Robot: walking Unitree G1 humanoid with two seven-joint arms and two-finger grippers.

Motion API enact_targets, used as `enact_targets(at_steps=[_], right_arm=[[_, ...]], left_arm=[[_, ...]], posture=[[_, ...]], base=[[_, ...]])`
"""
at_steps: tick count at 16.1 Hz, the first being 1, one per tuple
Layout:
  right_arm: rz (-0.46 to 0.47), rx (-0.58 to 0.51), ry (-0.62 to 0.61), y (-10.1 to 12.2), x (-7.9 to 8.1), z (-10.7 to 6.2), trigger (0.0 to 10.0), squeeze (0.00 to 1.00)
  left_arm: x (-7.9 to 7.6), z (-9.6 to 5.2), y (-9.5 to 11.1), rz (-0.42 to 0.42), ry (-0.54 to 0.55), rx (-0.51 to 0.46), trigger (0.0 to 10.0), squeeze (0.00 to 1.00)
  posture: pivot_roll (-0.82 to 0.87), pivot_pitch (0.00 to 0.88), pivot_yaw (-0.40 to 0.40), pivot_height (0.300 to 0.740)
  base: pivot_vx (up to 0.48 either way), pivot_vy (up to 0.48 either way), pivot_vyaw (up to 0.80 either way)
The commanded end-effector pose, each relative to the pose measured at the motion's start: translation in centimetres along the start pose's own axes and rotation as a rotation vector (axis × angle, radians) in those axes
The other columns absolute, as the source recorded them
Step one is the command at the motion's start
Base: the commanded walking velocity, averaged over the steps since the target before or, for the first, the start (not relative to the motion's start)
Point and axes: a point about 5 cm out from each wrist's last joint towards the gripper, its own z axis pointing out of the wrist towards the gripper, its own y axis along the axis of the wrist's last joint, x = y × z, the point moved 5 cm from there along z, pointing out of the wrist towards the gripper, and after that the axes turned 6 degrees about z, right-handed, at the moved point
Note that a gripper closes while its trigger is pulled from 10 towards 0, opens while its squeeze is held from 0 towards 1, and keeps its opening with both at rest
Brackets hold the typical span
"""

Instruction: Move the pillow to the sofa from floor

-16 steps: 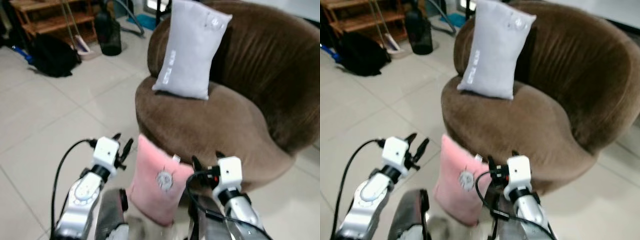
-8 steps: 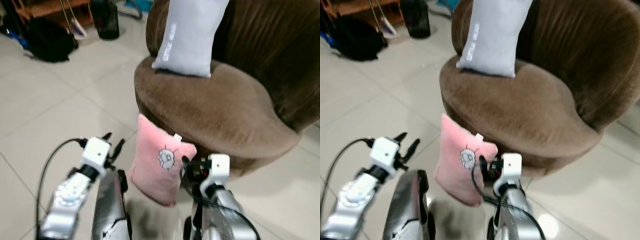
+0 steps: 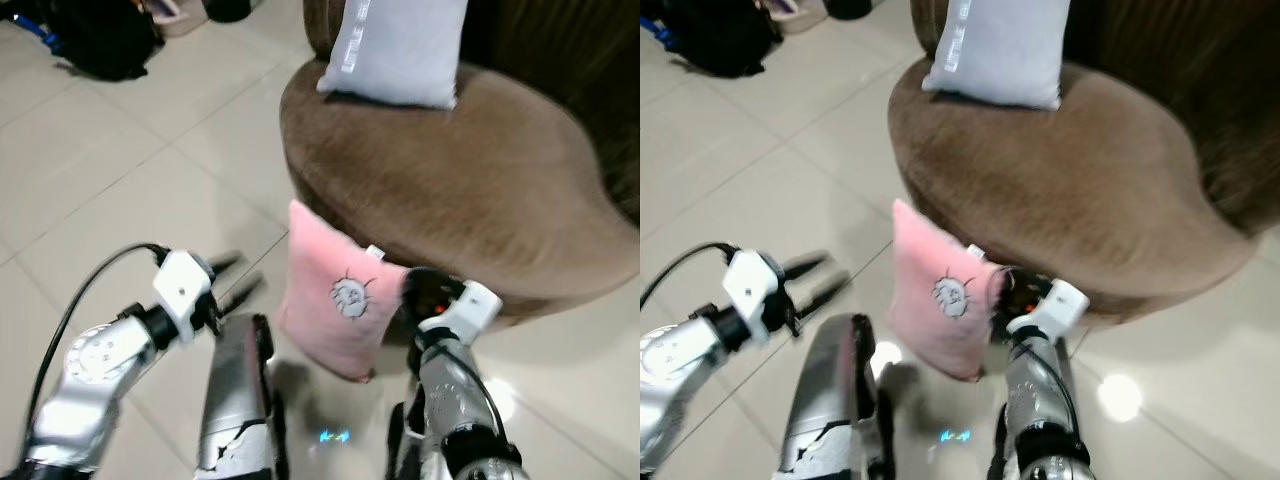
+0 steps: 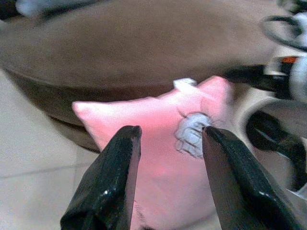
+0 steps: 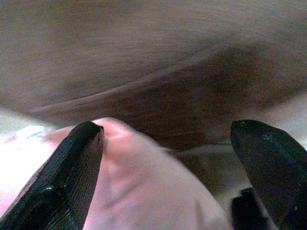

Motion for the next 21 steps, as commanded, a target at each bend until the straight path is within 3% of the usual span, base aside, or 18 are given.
enact_targets(at_steps=[1,4,6,9,11,15,17,18,19,21], right_arm=[[0.046,-0.013,-0.072,0.1,-1.5,-0.1,10.0,1.00],[0.098,-0.024,-0.094,0.0,-1.4,0.5,10.0,1.00],[0.199,-0.048,-0.084,0.3,-0.5,1.0,10.0,1.00],[0.245,-0.084,-0.039,1.1,0.6,1.4,10.0,1.00],[0.267,-0.100,0.028,1.5,1.7,1.5,10.0,1.00],[0.204,0.019,0.200,-1.1,3.8,0.6,10.0,1.00],[0.171,0.049,0.210,-2.3,4.1,0.1,10.0,1.00],[0.164,0.047,0.200,-2.4,4.2,0.1,10.0,0.36],[0.149,0.052,0.193,-2.6,4.5,0.2,10.0,0.00],[0.144,0.044,0.181,-2.5,5.1,0.4,10.0,0.00]], left_arm=[[-0.9,-0.4,0.1,-0.031,-0.065,0.002,10.0,0.00],[-0.8,-1.4,0.6,-0.038,-0.115,0.024,10.0,0.00],[-0.2,-2.0,1.1,-0.043,-0.117,0.044,10.0,0.00],[0.2,-1.9,1.0,-0.051,-0.098,0.047,10.0,0.00],[0.1,-0.5,-0.1,-0.074,-0.084,0.055,10.0,0.00],[-1.1,2.4,-3.1,-0.122,-0.092,0.079,10.0,0.00],[-3.0,3.5,-3.8,-0.127,-0.101,0.075,10.0,0.00],[-3.8,3.4,-3.7,-0.126,-0.107,0.069,10.0,0.00],[-4.7,3.3,-3.2,-0.118,-0.121,0.057,10.0,0.00],[-5.7,3.2,-1.7,-0.101,-0.131,0.032,10.0,0.00]], posture=[[0.37,0.302,0.074,0.495],[0.41,0.318,0.091,0.495],[0.44,0.338,0.093,0.495],[0.44,0.345,0.088,0.495],[0.42,0.332,0.078,0.495],[0.36,0.311,0.061,0.495],[0.36,0.314,0.065,0.495],[0.36,0.316,0.067,0.495],[0.37,0.317,0.068,0.495],[0.38,0.320,0.073,0.495]], base=[[0.000,0.000,0.00],[0.000,0.000,0.00],[0.000,0.000,0.00],[0.000,0.000,0.00],[0.000,0.000,0.00],[0.000,0.000,0.00],[0.000,0.000,0.00],[0.000,0.000,0.00],[0.000,0.000,0.00],[0.000,0.000,0.00]])
